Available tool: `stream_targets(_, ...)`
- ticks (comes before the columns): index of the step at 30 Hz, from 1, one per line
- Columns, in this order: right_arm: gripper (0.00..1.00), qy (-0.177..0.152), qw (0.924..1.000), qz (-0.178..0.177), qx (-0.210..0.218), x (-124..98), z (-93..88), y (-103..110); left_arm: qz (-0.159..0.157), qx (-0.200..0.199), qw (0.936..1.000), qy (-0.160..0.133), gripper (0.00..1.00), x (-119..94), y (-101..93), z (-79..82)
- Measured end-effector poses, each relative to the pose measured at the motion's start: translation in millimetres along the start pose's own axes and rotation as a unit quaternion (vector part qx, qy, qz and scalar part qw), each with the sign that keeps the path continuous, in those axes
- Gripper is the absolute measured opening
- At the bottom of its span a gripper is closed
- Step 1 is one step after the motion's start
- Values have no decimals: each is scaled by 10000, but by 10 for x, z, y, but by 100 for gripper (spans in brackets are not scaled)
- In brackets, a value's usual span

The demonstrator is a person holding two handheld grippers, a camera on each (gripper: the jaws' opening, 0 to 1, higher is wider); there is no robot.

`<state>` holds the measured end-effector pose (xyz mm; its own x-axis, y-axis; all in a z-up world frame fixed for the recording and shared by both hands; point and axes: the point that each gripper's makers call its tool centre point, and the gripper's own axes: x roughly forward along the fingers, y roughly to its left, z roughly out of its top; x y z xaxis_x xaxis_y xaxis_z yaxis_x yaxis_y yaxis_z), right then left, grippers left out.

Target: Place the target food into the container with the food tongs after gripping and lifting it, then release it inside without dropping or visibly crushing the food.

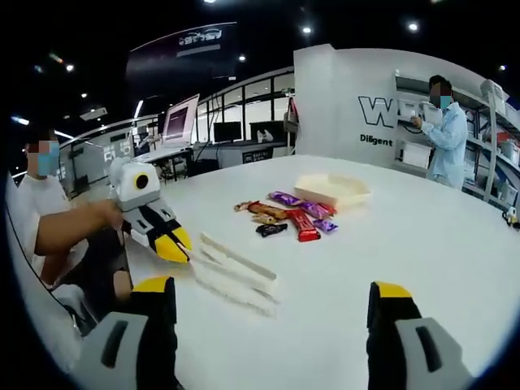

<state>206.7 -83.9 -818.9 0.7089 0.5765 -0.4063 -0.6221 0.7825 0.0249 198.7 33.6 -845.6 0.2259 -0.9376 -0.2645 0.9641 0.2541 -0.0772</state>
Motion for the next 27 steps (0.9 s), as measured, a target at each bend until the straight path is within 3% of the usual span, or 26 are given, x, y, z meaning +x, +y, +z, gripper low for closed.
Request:
stream_targets(5, 96, -166, 9997, 158, 68, 10, 60, 60, -47, -105, 9997, -202, 1, -38, -31, 95)
stream_targets(9, 96, -272, 9991, 277, 141, 25, 88, 105, -91, -297, 9981, -526, 1, -73, -65, 228)
stream_targets(17, 94, -461, 9968, 524, 386, 30, 127, 224, -126, -402, 9961, -776, 1, -92, -109, 334)
stream_targets(23, 94, -576, 9940, 791, 498, 53, 159, 338, -311, -543, 9911, -1171, 1, -113, -207, 528)
stream_targets(27, 92, -1037, 9859, 1191, 546, 12, 357, 494, -431, -561, 9899, -1225, 1, -105, -281, 576)
